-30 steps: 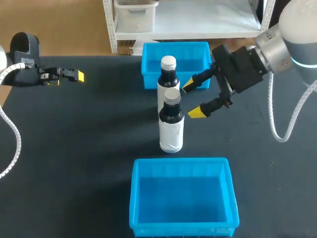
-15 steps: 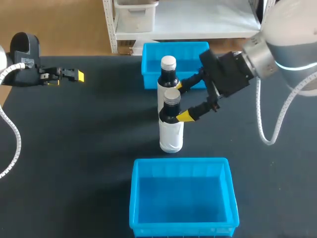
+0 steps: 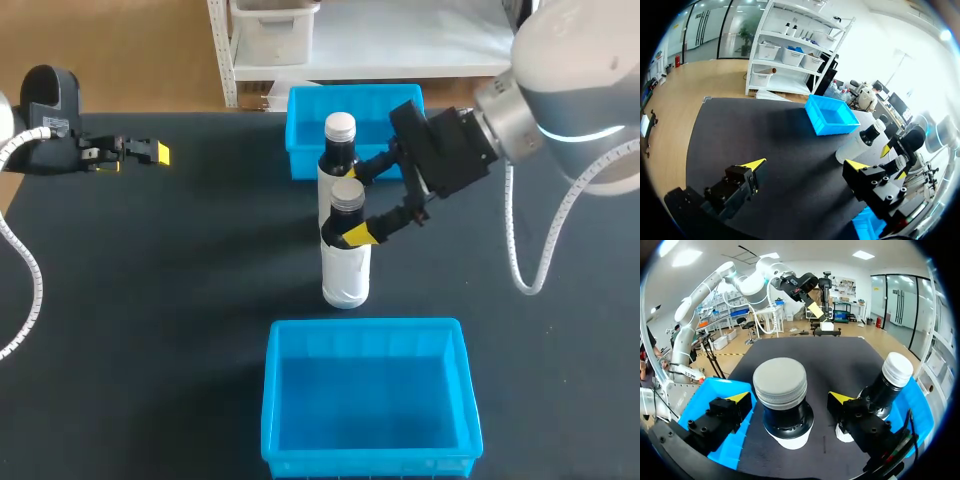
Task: Pick up the bottle, and place it in the far bin if it is heavy, or in the near bin if it is light.
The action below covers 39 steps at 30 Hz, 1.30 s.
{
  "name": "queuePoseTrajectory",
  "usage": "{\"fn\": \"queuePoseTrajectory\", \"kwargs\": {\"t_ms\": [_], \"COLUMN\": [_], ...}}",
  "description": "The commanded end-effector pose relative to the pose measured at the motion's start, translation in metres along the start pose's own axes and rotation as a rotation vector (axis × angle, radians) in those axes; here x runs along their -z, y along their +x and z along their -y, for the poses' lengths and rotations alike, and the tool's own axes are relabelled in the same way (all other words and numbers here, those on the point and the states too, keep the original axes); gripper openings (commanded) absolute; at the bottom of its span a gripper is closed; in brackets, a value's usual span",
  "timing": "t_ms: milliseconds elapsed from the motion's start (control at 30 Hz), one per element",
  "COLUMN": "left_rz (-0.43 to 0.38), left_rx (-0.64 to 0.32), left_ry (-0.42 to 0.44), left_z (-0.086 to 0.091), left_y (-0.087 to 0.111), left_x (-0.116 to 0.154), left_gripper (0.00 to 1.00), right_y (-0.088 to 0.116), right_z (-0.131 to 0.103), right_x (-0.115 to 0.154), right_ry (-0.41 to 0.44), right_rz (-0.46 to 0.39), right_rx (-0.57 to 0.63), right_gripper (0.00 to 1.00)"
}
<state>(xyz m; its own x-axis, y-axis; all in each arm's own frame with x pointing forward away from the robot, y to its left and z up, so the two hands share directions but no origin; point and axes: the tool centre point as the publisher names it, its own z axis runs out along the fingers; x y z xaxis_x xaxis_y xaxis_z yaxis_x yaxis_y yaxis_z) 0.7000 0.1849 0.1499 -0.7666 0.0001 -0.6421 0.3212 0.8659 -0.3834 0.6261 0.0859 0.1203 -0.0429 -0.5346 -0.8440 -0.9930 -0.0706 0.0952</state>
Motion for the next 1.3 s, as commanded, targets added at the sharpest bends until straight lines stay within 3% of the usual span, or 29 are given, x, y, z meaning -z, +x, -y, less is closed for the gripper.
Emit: {"fn": "queuePoseTrajectory", "kwargs": {"t_ms": [33, 467, 533, 800, 933, 1000, 1100, 1300], "left_rz": [0.0, 0.0, 0.0, 0.0, 0.0, 0.0, 0.0, 0.0], "left_rx": [0.0, 0.0, 0.0, 0.0, 0.0, 0.0, 0.0, 0.0], "left_ry": [0.0, 0.0, 0.0, 0.0, 0.0, 0.0, 0.0, 0.0], "left_z": [0.0, 0.0, 0.0, 0.0, 0.0, 0.0, 0.0, 0.0], "left_y": [0.0, 0.0, 0.0, 0.0, 0.0, 0.0, 0.0, 0.0], "left_x": [0.0, 0.0, 0.0, 0.0, 0.0, 0.0, 0.0, 0.0], "left_gripper": [1.0, 1.0, 1.0, 1.0, 1.0, 1.0, 1.0, 1.0], "right_y": [0.0007, 0.0012, 0.0011, 0.0009, 0.0006, 0.0001, -0.0006, -0.0012], "right_z": [0.0001, 0.0008, 0.0008, 0.0012, 0.0015, 0.0015, 0.0015, 0.0014], "right_x": [-0.0017, -0.0045, -0.0049, -0.0055, -0.0063, -0.0068, -0.0078, -0.0084], "right_ry": [0.003, 0.014, 0.014, 0.015, 0.013, 0.013, 0.011, 0.008], "right_rz": [0.013, 0.026, 0.03, 0.037, 0.043, 0.044, 0.045, 0.045], "right_rx": [-0.001, -0.016, -0.016, -0.018, -0.016, -0.015, -0.012, -0.009], "right_gripper": [1.0, 1.0, 0.89, 0.76, 0.74, 0.68, 0.5, 0.38]}}
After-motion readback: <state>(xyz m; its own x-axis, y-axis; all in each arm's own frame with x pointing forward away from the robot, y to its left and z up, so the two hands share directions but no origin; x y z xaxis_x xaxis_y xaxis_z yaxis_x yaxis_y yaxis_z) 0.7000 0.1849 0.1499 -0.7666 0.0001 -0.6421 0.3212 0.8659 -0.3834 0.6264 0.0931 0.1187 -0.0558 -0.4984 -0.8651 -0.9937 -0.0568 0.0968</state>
